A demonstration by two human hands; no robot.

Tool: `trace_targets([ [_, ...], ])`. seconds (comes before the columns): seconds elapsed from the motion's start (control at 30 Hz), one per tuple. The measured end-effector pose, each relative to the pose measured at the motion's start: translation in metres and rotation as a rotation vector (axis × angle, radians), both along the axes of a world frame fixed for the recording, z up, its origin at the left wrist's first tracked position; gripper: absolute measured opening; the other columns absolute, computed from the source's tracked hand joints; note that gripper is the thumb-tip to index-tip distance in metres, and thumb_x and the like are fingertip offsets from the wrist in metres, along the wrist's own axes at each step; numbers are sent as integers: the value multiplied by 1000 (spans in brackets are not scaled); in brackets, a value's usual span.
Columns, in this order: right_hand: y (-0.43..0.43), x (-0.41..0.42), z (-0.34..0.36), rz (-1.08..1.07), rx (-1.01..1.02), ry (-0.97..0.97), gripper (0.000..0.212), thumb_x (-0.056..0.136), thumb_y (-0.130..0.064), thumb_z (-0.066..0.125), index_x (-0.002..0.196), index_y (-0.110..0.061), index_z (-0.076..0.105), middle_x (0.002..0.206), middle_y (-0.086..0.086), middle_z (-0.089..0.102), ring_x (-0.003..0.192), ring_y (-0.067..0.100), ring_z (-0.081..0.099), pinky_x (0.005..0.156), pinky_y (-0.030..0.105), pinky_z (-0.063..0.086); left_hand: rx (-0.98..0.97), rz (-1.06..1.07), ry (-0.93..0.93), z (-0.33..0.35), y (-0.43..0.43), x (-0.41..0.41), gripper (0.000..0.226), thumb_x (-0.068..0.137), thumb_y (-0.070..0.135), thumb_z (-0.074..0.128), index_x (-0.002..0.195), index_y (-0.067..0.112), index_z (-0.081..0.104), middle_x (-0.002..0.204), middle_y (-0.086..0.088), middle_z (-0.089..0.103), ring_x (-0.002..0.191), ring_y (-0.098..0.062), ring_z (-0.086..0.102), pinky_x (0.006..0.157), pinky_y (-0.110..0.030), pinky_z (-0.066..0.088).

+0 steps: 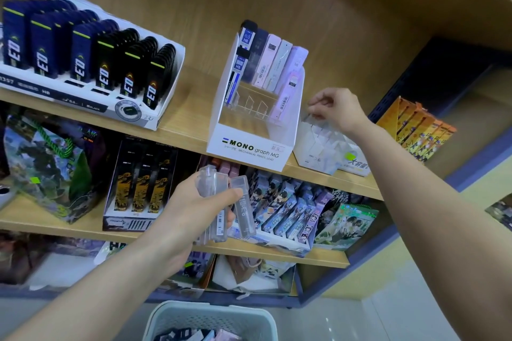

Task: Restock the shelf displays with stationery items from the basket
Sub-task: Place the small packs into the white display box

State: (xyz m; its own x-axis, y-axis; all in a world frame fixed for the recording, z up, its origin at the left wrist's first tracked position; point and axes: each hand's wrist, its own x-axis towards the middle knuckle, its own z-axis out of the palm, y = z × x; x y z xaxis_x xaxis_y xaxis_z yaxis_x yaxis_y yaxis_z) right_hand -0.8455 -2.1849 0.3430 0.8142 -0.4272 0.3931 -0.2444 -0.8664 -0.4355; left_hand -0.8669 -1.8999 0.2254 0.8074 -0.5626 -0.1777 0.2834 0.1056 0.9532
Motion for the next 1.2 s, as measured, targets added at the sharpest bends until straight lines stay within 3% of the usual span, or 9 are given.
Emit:
trace_targets([
  [0.13, 1, 1, -10, -34, -68, -61, 7, 83, -2, 69, 89, -5, 69, 82, 9, 66, 62, 4, 59, 69, 13, 50, 11, -2, -13, -1, 1, 0, 6, 87, 19, 67, 91, 19, 63, 57, -4, 60, 52, -10, 58, 61, -29, 46],
  [0.27, 6, 3, -16, -88, -153, -88, 10, 85, -3, 66, 94, -8, 68, 96, 8, 66, 70, 7, 54, 60, 4, 42, -5, -6, 1, -3, 0, 2, 9, 87, 18, 67, 94, 18, 61, 56, -5, 59, 51, -15, 55, 60, -30, 48],
  [0.4, 27, -16, -19, -135, -288, -217, 20, 94, -11, 56, 113, -6, 57, 116, 8, 52, 78, 7, 48, 76, 23, 44, -21, 10, 10, -6, -1, 3, 11, 87, 17, 67, 96, 16, 61, 59, -5, 58, 53, -16, 55, 66, -32, 49],
  [0.53, 69, -54, -30, 101, -422, -387, 14, 95, -8, 50, 108, -3, 51, 100, 1, 46, 72, 7, 43, 66, 19, 38, -28, 16, 3, -9, 0, 5, 15, 86, 19, 68, 99, 15, 62, 64, -4, 58, 54, -14, 55, 62, -32, 48],
  [0.7, 121, -88, -55, 246, 19, -9, 7, 95, -24, 54, 101, -24, 49, 87, -13, 54, 71, 0, 50, 66, 13, 41, -27, 9, -4, -9, -1, 3, 16, 86, 21, 68, 100, 15, 62, 61, -1, 58, 50, -11, 55, 56, -28, 47],
  [0.87, 150, -96, -81, 337, 333, 280, 37, 86, -20, 68, 118, -21, 50, 96, -7, 59, 73, 3, 58, 72, 18, 48, -33, 13, -65, -10, -2, -3, 14, 85, 20, 69, 95, 13, 63, 52, 1, 57, 49, -9, 55, 62, -30, 44],
  [0.97, 153, -100, -86, 363, 267, 284, 37, 85, -14, 68, 117, -23, 52, 92, -5, 57, 70, 7, 59, 69, 18, 48, -17, -11, -75, -11, -1, -6, 15, 85, 23, 69, 96, 14, 65, 51, 1, 58, 53, -9, 56, 65, -32, 45],
  [1.07, 146, -108, -79, 328, 235, 217, 25, 88, -14, 65, 105, -29, 54, 81, -8, 57, 69, 9, 62, 73, 29, 54, -25, -32, 14, -7, 1, -8, 15, 86, 24, 68, 98, 17, 63, 57, -3, 59, 57, -13, 57, 53, -28, 49],
  [1.2, 120, -112, -47, 143, 193, -85, 12, 94, -20, 55, 97, -31, 51, 89, -3, 63, 75, 13, 67, 73, 33, 57, -23, -41, 154, -7, 3, -4, 16, 87, 22, 67, 100, 17, 62, 66, -5, 59, 58, -15, 58, 49, -27, 48],
])
